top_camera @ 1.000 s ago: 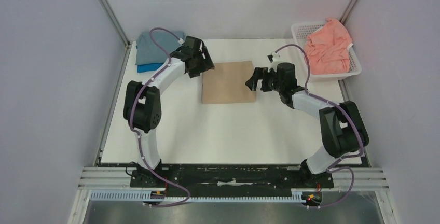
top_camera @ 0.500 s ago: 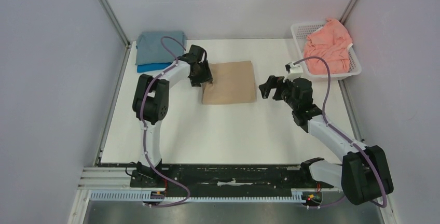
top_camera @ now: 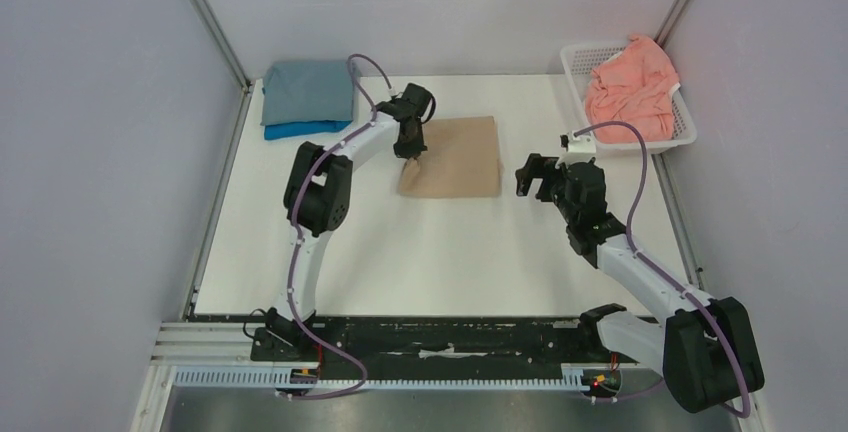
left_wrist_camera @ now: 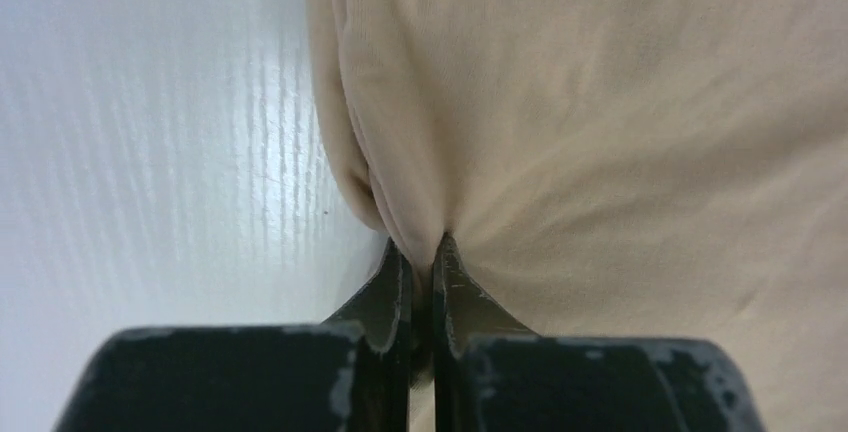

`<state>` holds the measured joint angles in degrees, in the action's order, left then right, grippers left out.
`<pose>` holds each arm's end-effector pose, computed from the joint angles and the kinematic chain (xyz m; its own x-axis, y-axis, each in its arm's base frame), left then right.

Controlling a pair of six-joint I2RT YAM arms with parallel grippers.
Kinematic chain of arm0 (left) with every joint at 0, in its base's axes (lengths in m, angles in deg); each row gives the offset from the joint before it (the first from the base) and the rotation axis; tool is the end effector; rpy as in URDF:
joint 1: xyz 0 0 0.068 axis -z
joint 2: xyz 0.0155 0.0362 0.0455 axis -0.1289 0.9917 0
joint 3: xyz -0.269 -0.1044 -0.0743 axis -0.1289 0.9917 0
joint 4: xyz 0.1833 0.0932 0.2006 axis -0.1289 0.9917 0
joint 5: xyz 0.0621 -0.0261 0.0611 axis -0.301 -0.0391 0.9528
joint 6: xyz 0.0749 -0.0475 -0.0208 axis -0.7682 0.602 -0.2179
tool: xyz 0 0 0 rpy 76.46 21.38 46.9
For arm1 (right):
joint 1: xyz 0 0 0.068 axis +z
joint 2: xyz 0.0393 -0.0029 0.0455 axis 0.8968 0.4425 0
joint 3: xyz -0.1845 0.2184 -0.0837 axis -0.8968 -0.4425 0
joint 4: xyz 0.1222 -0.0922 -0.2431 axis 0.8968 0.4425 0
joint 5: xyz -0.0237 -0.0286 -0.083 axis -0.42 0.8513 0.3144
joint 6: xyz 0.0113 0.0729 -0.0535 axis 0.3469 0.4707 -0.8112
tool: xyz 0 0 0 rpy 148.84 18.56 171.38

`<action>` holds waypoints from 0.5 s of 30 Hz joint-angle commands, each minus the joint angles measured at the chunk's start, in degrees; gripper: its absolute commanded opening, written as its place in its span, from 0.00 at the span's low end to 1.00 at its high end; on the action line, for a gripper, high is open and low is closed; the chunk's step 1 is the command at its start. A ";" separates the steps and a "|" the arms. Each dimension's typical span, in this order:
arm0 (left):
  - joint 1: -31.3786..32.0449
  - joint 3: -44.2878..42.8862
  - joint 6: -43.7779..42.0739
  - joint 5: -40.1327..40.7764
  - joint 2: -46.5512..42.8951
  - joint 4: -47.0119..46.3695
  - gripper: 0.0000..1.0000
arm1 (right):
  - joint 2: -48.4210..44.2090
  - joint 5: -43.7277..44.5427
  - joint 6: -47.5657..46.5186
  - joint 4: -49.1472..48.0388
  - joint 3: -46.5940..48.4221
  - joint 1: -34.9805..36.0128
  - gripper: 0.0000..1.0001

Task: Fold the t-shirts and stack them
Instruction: Put the neatly folded tshirt into the corner of the board with the left arm

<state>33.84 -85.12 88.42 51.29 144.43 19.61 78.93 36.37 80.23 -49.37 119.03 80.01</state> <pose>0.4977 -0.2360 0.1368 -0.8699 -0.1686 -0.4635 -0.1002 0.9806 -0.1687 0.2831 0.0751 0.2217 -0.3506 0.1614 -0.9225 -0.1134 0.9705 0.2129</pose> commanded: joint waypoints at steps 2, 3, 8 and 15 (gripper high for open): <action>1.12 -9.50 -9.52 24.13 4.27 9.39 0.02 | -1.17 6.17 -1.19 -0.43 -0.54 -0.19 0.98; 1.07 -11.23 -11.91 28.77 4.85 9.21 0.02 | -1.39 6.73 -1.21 -0.46 -0.69 -0.20 0.98; -1.16 -18.48 -21.42 35.07 6.85 4.94 0.02 | -2.23 9.42 -0.94 -1.98 -1.89 -0.20 0.98; -5.83 -18.69 -35.38 32.43 4.28 -8.54 0.02 | -2.55 13.48 -1.19 -2.24 -2.54 -0.25 0.98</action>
<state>30.52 -101.23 65.43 80.03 151.32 20.94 77.49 45.97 79.83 -49.37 116.98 79.99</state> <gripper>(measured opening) 0.065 0.979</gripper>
